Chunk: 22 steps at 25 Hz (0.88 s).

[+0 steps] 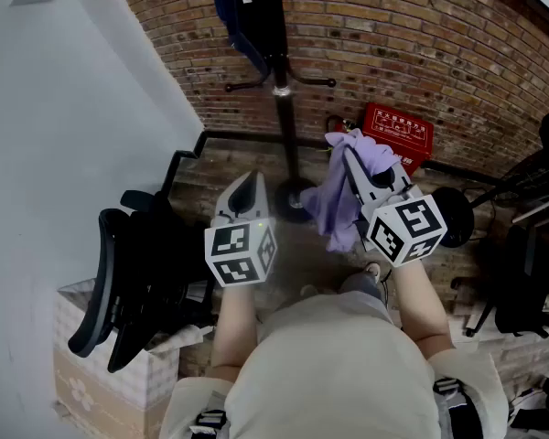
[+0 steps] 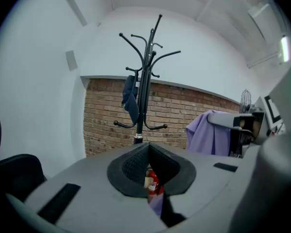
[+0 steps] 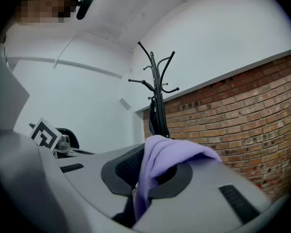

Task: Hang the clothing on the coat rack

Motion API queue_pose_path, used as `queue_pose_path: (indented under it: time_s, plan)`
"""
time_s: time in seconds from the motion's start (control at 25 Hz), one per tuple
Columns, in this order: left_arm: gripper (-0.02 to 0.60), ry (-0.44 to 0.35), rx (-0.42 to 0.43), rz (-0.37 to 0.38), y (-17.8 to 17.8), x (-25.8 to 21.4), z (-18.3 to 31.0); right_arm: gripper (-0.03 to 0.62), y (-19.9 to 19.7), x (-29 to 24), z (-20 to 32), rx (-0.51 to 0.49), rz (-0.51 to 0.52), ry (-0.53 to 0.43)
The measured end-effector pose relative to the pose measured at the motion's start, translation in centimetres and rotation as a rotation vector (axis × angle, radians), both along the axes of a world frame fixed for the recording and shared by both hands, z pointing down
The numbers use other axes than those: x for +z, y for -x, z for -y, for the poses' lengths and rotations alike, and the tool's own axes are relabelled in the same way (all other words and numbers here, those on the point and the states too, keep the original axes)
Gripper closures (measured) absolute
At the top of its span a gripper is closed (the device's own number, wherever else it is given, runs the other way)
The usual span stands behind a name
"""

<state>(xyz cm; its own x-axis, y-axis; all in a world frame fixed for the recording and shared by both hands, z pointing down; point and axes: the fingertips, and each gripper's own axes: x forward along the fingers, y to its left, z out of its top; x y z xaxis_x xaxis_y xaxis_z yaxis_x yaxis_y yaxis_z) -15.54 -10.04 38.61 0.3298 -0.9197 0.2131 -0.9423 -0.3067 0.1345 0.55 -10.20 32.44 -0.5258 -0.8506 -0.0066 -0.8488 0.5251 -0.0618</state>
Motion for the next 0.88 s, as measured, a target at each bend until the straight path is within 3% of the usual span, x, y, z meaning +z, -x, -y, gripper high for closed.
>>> queue_pose_path:
  time_s: [0.88]
  plan:
    - [0.578, -0.025, -0.097, -0.016, -1.4, -2.1, -4.2, 0.580, -0.5, -1.8, -4.1, -0.127, 0.004, -0.002]
